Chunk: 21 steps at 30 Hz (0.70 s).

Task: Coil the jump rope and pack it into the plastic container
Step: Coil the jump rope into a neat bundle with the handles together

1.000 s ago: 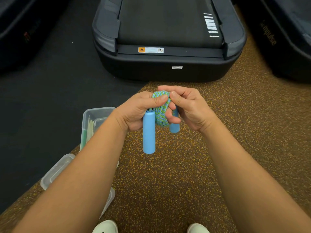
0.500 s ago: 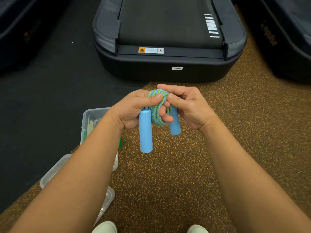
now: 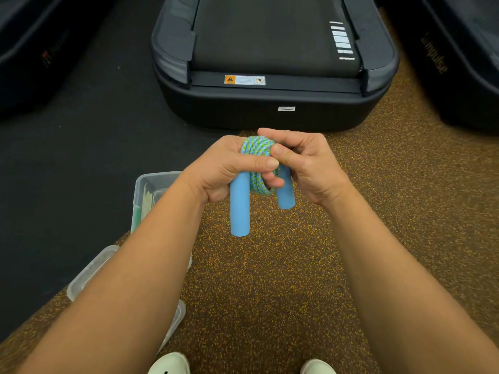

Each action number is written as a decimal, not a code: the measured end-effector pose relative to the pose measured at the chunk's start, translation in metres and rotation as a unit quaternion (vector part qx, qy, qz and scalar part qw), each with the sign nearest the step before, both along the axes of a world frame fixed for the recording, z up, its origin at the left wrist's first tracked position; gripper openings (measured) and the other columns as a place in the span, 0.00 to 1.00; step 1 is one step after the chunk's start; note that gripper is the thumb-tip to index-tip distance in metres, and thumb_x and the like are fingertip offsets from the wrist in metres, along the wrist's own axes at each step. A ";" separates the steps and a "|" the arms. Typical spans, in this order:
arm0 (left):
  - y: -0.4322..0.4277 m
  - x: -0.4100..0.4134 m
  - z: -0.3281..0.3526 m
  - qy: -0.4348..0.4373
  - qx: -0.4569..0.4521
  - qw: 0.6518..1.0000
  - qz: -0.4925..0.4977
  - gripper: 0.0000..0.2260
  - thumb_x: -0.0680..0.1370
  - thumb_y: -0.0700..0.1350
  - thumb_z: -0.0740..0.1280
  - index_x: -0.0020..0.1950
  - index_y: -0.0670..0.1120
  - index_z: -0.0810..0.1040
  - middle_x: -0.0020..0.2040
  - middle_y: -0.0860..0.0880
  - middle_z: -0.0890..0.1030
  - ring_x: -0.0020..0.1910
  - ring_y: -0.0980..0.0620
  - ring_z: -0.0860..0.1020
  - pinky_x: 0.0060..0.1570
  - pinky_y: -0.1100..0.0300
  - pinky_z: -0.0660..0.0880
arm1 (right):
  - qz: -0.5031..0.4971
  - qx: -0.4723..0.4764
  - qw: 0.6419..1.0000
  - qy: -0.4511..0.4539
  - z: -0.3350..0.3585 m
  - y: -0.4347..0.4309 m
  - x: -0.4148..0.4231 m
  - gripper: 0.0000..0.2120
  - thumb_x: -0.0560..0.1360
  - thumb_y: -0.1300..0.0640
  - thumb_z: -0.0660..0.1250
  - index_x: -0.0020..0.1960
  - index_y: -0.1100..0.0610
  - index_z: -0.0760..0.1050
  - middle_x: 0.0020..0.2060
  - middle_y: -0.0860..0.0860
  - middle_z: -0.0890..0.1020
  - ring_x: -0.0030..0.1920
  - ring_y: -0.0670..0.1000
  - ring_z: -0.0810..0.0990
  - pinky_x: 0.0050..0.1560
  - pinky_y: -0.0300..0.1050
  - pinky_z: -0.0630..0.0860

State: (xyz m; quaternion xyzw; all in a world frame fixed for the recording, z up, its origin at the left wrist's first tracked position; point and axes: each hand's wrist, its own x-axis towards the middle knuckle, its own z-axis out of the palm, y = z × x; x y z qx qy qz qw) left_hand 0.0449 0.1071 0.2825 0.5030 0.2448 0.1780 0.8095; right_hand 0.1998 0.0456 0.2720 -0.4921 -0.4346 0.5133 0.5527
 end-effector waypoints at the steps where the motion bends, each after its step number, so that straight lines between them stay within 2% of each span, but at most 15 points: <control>1: 0.000 0.000 0.001 0.000 -0.002 1.000 0.003 0.12 0.70 0.33 0.68 0.52 0.31 0.75 0.31 0.43 0.82 0.35 0.45 0.84 0.46 0.52 0.81 | -0.002 0.000 1.000 -0.006 0.000 0.000 0.000 0.15 0.75 0.67 0.64 0.60 0.59 0.76 0.45 0.49 0.86 0.48 0.46 0.83 0.49 0.38 0.77; 8: -0.001 0.001 0.003 -0.005 -0.011 0.999 0.030 0.19 0.70 0.33 0.69 0.58 0.26 0.71 0.32 0.43 0.82 0.34 0.46 0.83 0.45 0.53 0.81 | -0.012 -0.006 0.999 -0.030 0.005 -0.001 -0.001 0.16 0.75 0.67 0.64 0.62 0.60 0.75 0.45 0.49 0.85 0.49 0.46 0.82 0.51 0.40 0.77; 12: 0.001 -0.002 0.003 -0.031 -0.003 0.997 0.065 0.09 0.69 0.32 0.67 0.49 0.35 0.76 0.36 0.44 0.84 0.34 0.50 0.83 0.42 0.58 0.81 | -0.026 0.002 0.997 -0.079 0.011 0.001 -0.006 0.21 0.72 0.62 0.66 0.65 0.62 0.73 0.51 0.54 0.82 0.53 0.48 0.80 0.60 0.44 0.75; 15: 0.004 -0.003 0.004 -0.038 0.010 0.997 0.064 0.09 0.71 0.31 0.67 0.50 0.36 0.75 0.37 0.46 0.83 0.33 0.51 0.82 0.42 0.59 0.81 | -0.029 0.012 0.994 -0.102 0.014 0.003 -0.006 0.21 0.72 0.63 0.66 0.65 0.65 0.72 0.54 0.56 0.81 0.54 0.47 0.79 0.62 0.43 0.74; 21: 0.008 -0.001 0.001 -0.016 0.080 0.996 0.044 0.06 0.73 0.35 0.67 0.50 0.40 0.75 0.37 0.47 0.80 0.35 0.54 0.79 0.43 0.61 0.78 | -0.050 0.004 0.994 -0.100 0.013 0.005 -0.005 0.22 0.73 0.64 0.65 0.66 0.67 0.71 0.54 0.57 0.80 0.53 0.48 0.79 0.62 0.44 0.75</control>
